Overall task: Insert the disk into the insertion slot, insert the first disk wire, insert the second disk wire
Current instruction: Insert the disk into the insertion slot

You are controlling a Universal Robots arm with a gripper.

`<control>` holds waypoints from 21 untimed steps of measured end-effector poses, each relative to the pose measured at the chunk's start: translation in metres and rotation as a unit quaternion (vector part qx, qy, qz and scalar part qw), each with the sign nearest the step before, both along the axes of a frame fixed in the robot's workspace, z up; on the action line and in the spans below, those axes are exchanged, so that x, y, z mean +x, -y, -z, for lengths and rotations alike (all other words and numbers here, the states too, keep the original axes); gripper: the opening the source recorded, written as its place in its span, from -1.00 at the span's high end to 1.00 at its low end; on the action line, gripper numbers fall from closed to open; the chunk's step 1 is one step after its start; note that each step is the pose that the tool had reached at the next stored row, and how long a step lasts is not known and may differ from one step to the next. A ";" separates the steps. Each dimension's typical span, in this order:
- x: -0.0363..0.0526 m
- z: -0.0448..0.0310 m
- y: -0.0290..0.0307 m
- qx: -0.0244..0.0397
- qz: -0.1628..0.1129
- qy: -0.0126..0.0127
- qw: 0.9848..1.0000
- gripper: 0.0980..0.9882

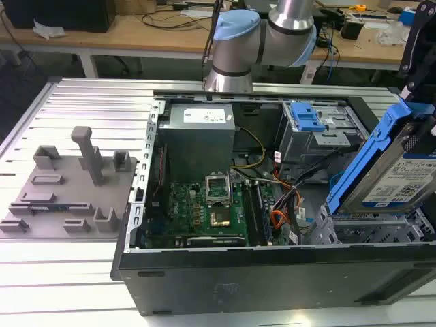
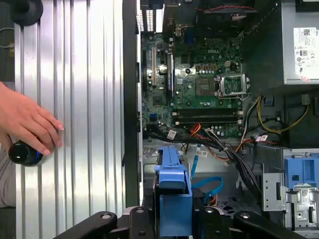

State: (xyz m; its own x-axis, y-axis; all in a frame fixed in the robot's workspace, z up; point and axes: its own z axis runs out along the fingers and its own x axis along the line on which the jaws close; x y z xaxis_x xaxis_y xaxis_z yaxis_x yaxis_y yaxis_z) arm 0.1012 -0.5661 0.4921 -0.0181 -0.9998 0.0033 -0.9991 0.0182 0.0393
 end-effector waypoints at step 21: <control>-0.0002 0.0000 -0.0009 0.021 0.000 0.004 1.000 0.39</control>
